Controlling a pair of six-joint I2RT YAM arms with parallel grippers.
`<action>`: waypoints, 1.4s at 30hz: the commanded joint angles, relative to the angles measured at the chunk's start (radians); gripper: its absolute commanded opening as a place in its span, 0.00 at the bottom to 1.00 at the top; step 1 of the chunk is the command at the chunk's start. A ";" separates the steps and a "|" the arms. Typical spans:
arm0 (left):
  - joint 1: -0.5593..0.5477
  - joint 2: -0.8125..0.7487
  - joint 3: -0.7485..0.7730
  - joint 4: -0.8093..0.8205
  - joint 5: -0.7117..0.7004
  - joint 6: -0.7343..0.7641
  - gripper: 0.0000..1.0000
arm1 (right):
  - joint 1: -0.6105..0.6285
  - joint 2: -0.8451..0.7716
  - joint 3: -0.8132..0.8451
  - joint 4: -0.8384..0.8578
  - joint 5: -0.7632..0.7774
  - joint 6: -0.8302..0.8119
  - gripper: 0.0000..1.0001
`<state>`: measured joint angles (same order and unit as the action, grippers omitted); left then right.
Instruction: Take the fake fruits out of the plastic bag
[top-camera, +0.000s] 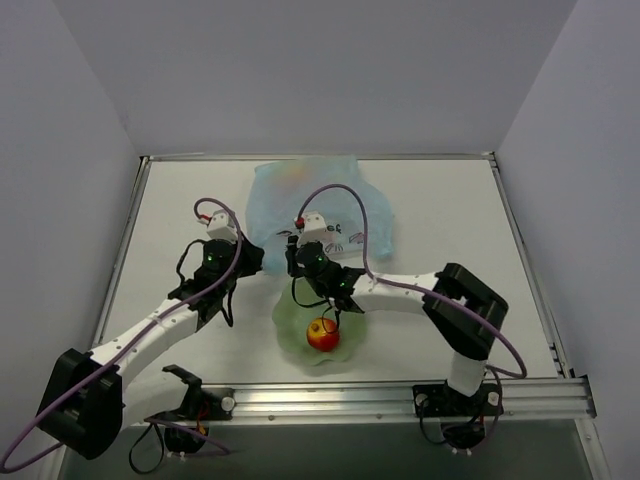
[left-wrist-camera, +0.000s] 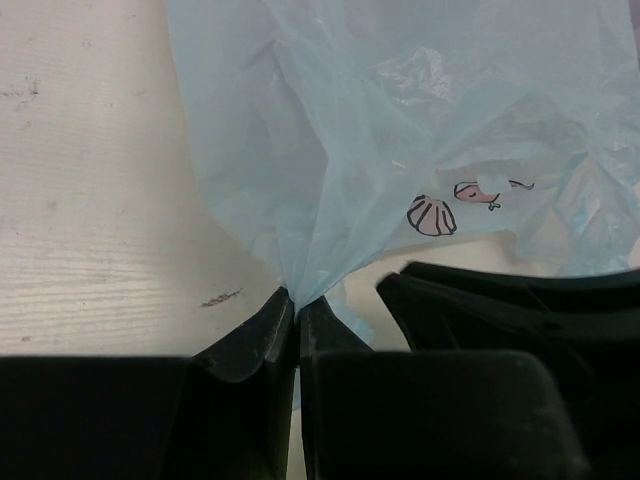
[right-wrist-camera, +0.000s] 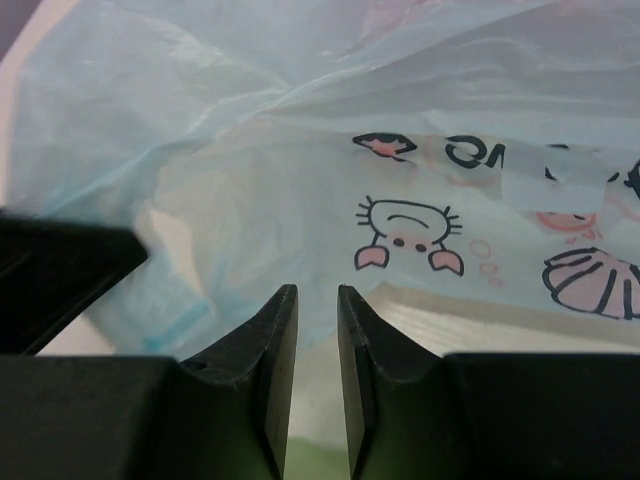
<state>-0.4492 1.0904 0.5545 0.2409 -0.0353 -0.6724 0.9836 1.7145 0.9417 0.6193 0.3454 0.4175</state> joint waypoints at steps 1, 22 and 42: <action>0.004 0.012 0.021 0.049 -0.020 -0.016 0.02 | -0.036 0.127 0.125 0.123 0.129 0.009 0.19; 0.003 0.160 0.053 0.187 0.034 -0.044 0.02 | -0.221 0.700 0.699 0.152 -0.106 0.107 1.00; 0.029 0.172 0.088 0.162 0.003 -0.021 0.02 | -0.241 0.579 0.441 0.519 -0.209 0.092 0.37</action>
<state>-0.4252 1.2716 0.5594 0.3763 -0.0235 -0.6960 0.7467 2.4622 1.5040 0.9947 0.1841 0.5209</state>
